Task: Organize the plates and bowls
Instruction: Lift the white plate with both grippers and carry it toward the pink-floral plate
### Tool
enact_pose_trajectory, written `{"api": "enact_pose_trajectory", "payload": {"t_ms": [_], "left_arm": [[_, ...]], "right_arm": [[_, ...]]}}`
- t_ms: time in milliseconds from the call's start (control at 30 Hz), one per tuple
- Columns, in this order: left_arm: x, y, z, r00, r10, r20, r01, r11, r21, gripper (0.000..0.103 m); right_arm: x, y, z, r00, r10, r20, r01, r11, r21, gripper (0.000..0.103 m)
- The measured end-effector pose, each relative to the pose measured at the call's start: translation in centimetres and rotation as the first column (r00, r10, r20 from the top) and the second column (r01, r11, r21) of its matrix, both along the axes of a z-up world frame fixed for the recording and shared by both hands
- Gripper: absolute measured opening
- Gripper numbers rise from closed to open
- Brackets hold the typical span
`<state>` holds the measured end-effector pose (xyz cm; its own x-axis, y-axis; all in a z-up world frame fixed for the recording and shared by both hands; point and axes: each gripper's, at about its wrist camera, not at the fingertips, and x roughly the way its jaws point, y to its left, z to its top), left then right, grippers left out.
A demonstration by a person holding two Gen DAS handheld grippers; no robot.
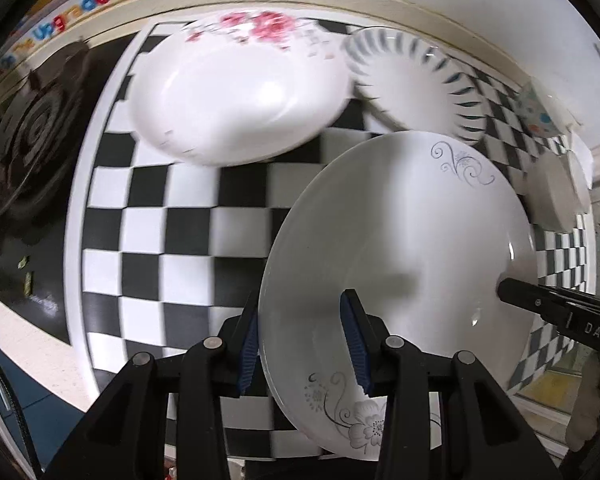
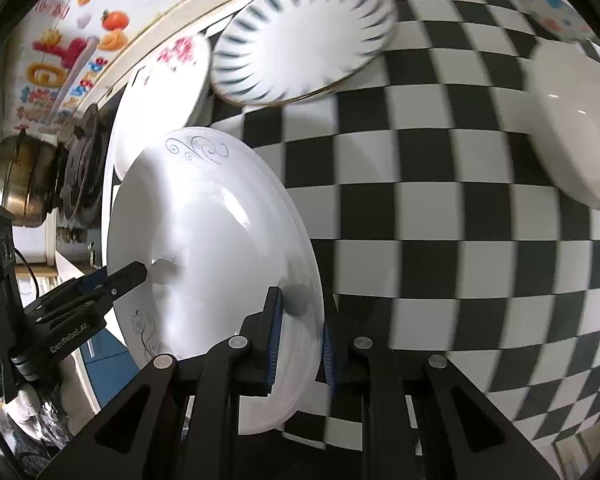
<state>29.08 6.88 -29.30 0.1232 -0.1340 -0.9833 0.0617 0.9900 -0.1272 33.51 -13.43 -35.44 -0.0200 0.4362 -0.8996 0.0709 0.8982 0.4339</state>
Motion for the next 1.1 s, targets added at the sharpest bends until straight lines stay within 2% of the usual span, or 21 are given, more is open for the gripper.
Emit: {"api": "enact_pose_trajectory", "payload": {"t_ms": [67, 100, 233, 467, 767, 1100], "left_arm": [[0.0, -1.2, 0.2, 1.000, -0.016, -0.001, 0.016, 1.000, -0.004, 0.036], [1.2, -0.6, -0.2, 1.000, -0.024, -0.003, 0.024, 1.000, -0.002, 0.036], [3.1, -2.5, -1.5, 0.999, -0.046, -0.014, 0.046, 0.999, 0.008, 0.036], [3.5, -4.5, -3.8, 0.998, -0.047, -0.047, 0.048, 0.999, 0.014, 0.036], [3.2, -5.6, -5.9, 0.996, -0.032, -0.079, 0.036, 0.998, 0.051, 0.036], [3.5, -7.0, -6.6, 0.996, -0.008, -0.086, 0.015, 0.996, 0.089, 0.036]], "right_arm": [[-0.1, -1.5, 0.1, 1.000, -0.019, 0.002, 0.019, 1.000, 0.002, 0.020], [-0.1, -2.4, 0.2, 1.000, -0.030, 0.004, 0.030, 1.000, 0.004, 0.020], [-0.2, -5.8, -0.1, 0.998, -0.054, 0.008, 0.054, 0.999, 0.000, 0.020], [-1.3, -8.7, -2.2, 0.998, -0.069, -0.011, 0.069, 0.998, -0.003, 0.020], [-1.4, -9.1, -4.5, 0.999, -0.047, -0.021, 0.047, 0.999, -0.014, 0.020], [-1.0, -9.1, -5.3, 1.000, -0.007, -0.014, 0.007, 1.000, -0.015, 0.019]]}}
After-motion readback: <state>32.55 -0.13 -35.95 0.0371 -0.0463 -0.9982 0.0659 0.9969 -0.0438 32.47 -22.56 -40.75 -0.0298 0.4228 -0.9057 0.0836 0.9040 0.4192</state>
